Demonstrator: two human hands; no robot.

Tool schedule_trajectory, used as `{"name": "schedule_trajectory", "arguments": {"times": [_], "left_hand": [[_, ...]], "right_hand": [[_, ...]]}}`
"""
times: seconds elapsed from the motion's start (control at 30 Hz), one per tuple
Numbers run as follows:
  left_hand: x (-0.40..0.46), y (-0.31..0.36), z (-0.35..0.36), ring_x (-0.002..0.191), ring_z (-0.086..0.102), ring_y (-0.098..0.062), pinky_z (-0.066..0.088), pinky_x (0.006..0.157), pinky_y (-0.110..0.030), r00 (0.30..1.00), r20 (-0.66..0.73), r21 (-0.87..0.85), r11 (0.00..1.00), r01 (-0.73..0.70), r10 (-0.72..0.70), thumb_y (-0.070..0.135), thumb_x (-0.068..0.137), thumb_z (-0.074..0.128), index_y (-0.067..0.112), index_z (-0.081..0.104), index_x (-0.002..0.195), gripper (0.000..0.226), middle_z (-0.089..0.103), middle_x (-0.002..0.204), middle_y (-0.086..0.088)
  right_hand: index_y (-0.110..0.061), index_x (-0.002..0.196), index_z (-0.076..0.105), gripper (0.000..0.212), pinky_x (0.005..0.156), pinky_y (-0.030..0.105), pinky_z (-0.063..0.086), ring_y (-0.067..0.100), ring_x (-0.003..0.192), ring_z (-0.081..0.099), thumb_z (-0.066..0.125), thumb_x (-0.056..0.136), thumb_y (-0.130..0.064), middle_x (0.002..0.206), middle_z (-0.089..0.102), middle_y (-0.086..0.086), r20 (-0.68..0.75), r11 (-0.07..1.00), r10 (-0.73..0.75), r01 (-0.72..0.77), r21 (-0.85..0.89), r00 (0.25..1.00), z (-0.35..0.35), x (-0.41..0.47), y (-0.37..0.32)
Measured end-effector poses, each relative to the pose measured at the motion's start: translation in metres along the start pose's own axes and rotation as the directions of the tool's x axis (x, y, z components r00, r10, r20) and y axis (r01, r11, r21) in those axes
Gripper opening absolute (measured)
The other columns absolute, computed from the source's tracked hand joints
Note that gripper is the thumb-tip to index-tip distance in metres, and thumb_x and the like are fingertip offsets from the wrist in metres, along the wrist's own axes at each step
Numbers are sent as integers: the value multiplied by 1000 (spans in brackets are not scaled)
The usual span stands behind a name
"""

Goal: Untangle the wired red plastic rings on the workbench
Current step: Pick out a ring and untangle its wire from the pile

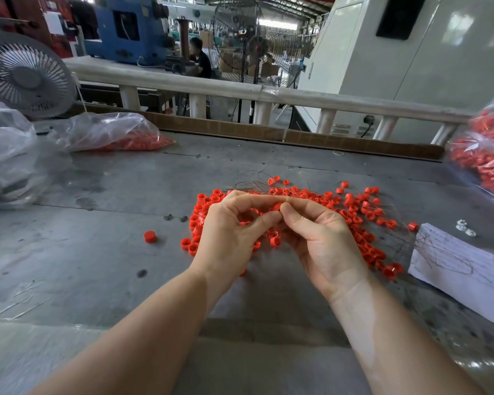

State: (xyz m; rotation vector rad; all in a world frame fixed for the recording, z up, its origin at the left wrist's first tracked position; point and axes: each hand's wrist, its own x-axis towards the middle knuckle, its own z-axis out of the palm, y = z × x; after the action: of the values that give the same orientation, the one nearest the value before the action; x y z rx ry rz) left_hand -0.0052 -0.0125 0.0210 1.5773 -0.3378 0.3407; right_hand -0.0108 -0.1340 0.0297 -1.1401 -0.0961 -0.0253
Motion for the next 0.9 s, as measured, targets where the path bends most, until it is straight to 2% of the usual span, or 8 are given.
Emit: {"name": "schedule_trajectory", "arguments": {"times": [0.13,0.27,0.4,0.57,0.67,0.73,0.8,0.9], "left_hand": [[0,2,0,76,60,-8,52,76,-25,1000,8,-17,1000,-3,3,7,76,74,30,73,85,25,63,80,10],[0,1,1,70,58,-5,50,68,-18,1000,28,-85,996,15,-13,5,74,74,26,74,88,25,64,77,12],[0,1,1,69,65,-8,52,67,-19,1000,8,-146,989,23,-22,6,73,75,23,74,86,22,72,77,2],[-1,3,3,64,67,-5,50,60,-14,999,-36,-192,981,28,-36,23,62,75,20,72,81,19,73,72,4],[-2,3,3,67,67,-5,51,62,-15,998,-61,-200,980,12,-25,25,60,74,18,72,81,22,73,75,1],[-2,3,3,70,67,-5,51,65,-15,998,-69,-174,985,-7,-5,23,63,75,20,72,80,18,73,78,2],[-2,3,3,74,68,-5,51,68,-15,998,-66,-147,989,-30,21,14,69,76,22,71,80,15,73,78,5],[-2,3,2,76,68,-3,51,70,-14,995,-74,-98,993,-71,64,4,73,75,26,71,78,23,73,77,11]], "right_hand": [[0,85,65,21,55,21,52,14,61,66,62,68,-11,69,69,9,8,999,18,-18,36,1000,-1,0,0],[-4,79,63,14,50,21,52,12,55,63,61,69,-13,63,67,6,8,995,51,-52,81,999,-1,-1,0],[-7,79,62,11,48,17,50,9,55,65,60,69,-13,62,68,3,1,995,51,-51,90,999,0,-1,-1],[-10,78,63,10,47,16,48,9,58,66,61,70,-15,66,69,3,16,997,24,-25,67,1000,-1,-2,1],[-10,79,63,9,47,16,48,9,58,65,60,71,-15,67,69,3,27,997,-15,13,71,1000,-1,-2,3],[-13,77,64,9,49,16,47,8,58,62,61,70,-17,66,68,0,14,998,-59,59,5,998,-1,-2,4],[-15,76,66,9,51,16,45,9,60,57,63,69,-19,66,66,-1,7,992,-112,112,-58,994,-2,-1,6],[-19,75,72,10,59,17,49,10,66,59,64,70,-19,70,68,-2,28,973,-198,200,-117,980,-3,1,7]]}}
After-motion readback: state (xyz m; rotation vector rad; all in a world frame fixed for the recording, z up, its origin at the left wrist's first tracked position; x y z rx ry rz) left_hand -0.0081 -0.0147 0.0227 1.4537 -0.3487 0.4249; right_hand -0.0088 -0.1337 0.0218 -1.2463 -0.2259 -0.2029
